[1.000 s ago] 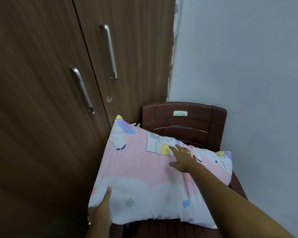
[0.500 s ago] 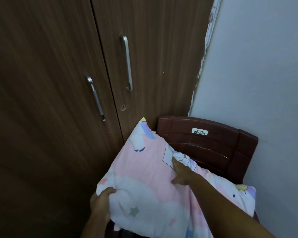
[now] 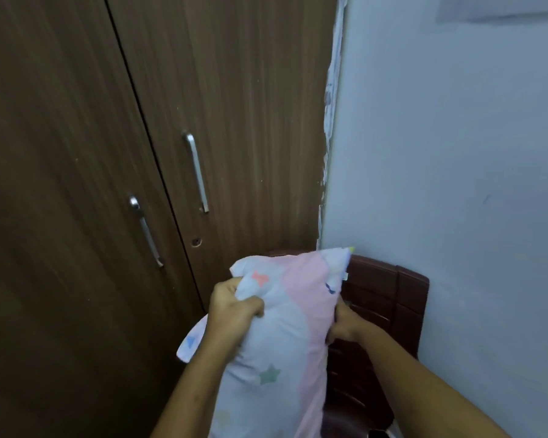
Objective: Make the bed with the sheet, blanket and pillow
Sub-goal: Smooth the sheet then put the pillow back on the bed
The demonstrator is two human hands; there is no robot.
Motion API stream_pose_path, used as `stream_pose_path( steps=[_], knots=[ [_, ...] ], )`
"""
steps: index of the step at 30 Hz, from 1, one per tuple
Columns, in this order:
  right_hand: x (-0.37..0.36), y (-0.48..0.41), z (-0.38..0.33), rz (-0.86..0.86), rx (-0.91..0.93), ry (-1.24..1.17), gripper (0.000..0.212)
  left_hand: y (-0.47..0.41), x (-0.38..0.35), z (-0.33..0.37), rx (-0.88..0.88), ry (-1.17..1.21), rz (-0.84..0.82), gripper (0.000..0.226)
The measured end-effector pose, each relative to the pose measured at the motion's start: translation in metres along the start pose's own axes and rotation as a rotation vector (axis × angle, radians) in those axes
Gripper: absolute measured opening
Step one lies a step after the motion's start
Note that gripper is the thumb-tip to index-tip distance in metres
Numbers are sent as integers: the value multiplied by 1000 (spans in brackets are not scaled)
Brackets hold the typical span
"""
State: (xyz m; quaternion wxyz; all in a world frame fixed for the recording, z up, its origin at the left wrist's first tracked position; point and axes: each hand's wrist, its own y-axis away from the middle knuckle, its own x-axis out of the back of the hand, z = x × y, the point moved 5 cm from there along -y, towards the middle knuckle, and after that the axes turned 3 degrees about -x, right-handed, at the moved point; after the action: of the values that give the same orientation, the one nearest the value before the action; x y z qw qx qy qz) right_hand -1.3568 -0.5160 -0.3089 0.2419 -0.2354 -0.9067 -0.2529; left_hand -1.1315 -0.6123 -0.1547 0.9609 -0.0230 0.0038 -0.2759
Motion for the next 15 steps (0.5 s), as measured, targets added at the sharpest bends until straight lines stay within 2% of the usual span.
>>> stream_pose_path(
  steps=[4,6,7,9,10,11,13,14,15],
  knots=[
    [35,30,13,47,9,-299,134,-11,-17,47,-125,112,1,15],
    [52,44,15,63,9,-387,131,-15,-25,81,-195,186,-24,29],
    [59,52,14,47,-10,-434,126,-16,-30,99,-242,223,-47,33],
    [72,70,6,-5,-9,-564,100,-21,-37,131,-314,289,-78,33],
    [82,76,1,0,23,-612,94,-25,-39,146,-343,313,-79,33],
    [91,81,-4,6,57,-631,98,-29,-39,160,-365,336,-75,32],
    [115,82,-13,111,116,-635,113,-40,-42,186,-399,384,-60,30],
    [125,82,-20,183,145,-658,110,-47,-43,197,-411,400,-56,30],
    [136,84,-28,251,172,-680,97,-52,-46,212,-427,409,-62,29]
  ],
)
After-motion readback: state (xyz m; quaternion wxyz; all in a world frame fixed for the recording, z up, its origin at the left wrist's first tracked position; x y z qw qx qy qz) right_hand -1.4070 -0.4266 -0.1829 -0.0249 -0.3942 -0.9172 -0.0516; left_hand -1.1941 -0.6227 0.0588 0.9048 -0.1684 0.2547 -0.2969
